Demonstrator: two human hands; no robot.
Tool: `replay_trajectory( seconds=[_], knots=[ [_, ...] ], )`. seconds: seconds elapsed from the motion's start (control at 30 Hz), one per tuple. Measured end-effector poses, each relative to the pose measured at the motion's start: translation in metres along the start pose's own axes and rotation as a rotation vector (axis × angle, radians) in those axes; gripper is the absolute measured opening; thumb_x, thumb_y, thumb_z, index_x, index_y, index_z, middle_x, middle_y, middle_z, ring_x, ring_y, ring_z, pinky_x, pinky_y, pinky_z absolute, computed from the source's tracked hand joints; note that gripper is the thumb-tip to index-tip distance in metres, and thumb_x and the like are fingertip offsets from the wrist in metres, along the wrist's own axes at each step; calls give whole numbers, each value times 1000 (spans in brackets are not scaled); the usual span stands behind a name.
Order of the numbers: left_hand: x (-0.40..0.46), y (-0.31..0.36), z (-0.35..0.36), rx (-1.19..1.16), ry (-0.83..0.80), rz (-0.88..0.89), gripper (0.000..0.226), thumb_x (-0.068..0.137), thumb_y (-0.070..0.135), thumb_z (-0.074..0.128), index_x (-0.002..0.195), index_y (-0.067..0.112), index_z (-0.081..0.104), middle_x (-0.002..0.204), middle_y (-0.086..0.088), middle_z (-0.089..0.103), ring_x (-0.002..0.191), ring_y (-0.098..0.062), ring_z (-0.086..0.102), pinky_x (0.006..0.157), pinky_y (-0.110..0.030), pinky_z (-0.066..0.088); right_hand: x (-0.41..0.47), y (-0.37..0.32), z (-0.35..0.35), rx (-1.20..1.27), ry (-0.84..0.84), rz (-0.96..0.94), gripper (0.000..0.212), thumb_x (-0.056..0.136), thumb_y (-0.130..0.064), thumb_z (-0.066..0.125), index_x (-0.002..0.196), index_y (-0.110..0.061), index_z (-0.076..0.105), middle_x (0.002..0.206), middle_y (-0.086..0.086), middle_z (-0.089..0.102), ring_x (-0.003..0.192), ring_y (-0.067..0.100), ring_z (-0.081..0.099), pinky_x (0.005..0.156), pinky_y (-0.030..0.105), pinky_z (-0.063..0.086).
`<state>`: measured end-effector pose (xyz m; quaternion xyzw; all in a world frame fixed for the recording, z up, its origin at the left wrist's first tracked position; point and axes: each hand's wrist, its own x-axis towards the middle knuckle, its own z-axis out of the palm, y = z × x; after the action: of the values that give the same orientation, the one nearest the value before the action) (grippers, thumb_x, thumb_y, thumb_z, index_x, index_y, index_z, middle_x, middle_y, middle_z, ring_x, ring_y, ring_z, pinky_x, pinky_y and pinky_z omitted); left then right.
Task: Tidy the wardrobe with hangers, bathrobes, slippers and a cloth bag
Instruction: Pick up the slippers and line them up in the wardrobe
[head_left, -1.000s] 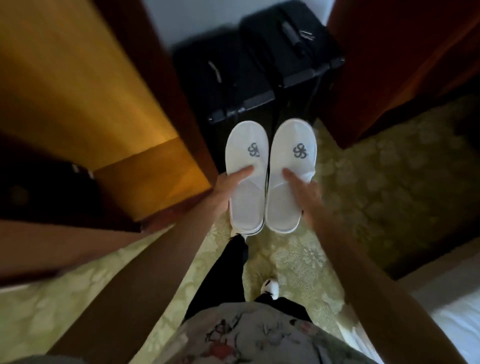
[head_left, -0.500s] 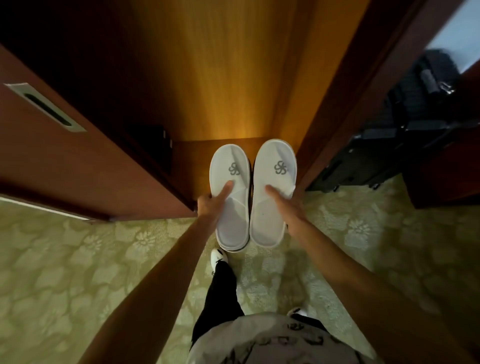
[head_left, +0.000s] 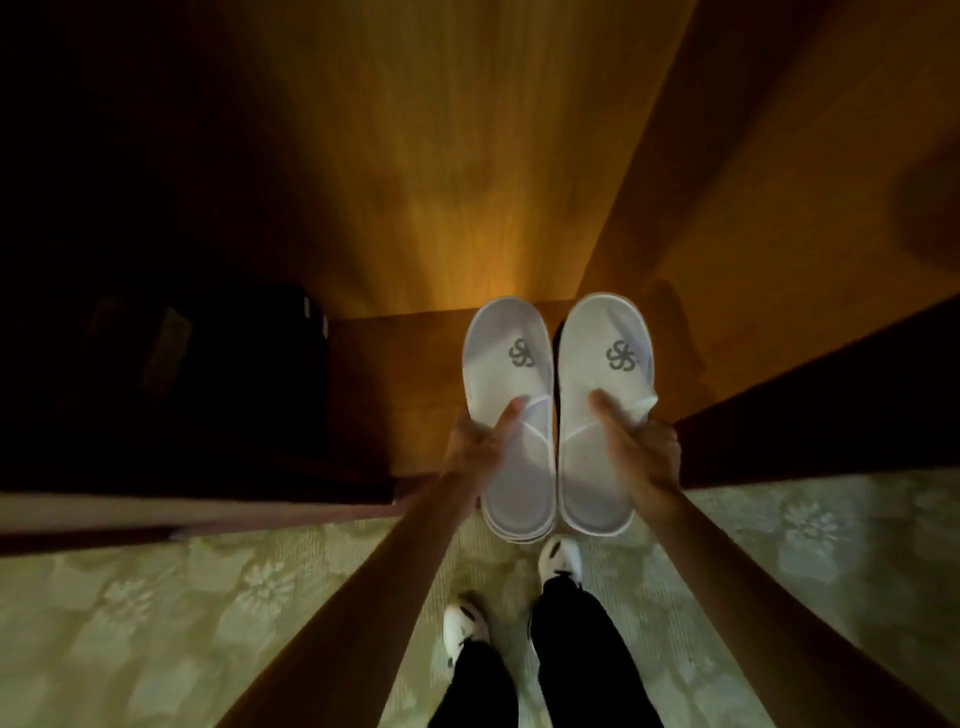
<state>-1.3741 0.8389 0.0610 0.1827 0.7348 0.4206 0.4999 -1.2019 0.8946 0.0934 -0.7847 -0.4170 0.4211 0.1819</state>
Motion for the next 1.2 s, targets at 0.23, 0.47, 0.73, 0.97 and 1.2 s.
replay_trajectory(
  seconds=[0.23,0.47,0.73,0.97,1.2],
  knots=[
    [229,-128,79,130,215,283,58,92,23,71,139,9,41,127,-4,54,115,-26,53,83,-12,50,211,81,151,-6,149,-205,76,79,-71,66,132,-17,61,131,9,66,122,31,60,96,35,47],
    [413,-233,134,73,175,179,61,97,33,65,143,17,29,139,-10,51,107,-23,54,81,-30,42,394,140,285,-23,126,-245,89,71,-69,75,132,-11,47,131,13,60,121,34,58,94,38,47],
    [519,-271,183,146,140,161,74,89,42,72,141,2,38,133,-17,53,120,-34,57,85,-30,44,500,170,334,-105,102,-203,91,80,-67,67,145,-10,39,143,18,51,132,37,49,99,39,45],
    [530,-278,204,488,344,289,76,89,62,61,133,4,42,139,-18,39,128,-37,40,103,-48,37,515,176,351,-189,226,-264,90,85,-65,63,145,-3,36,146,21,41,136,39,39,111,46,34],
    [512,-264,179,171,206,213,57,100,47,55,141,7,47,120,-7,54,125,-29,52,78,-18,30,498,145,345,-98,220,-367,76,89,-63,59,141,-8,47,138,18,55,128,37,53,100,40,43]
  ],
)
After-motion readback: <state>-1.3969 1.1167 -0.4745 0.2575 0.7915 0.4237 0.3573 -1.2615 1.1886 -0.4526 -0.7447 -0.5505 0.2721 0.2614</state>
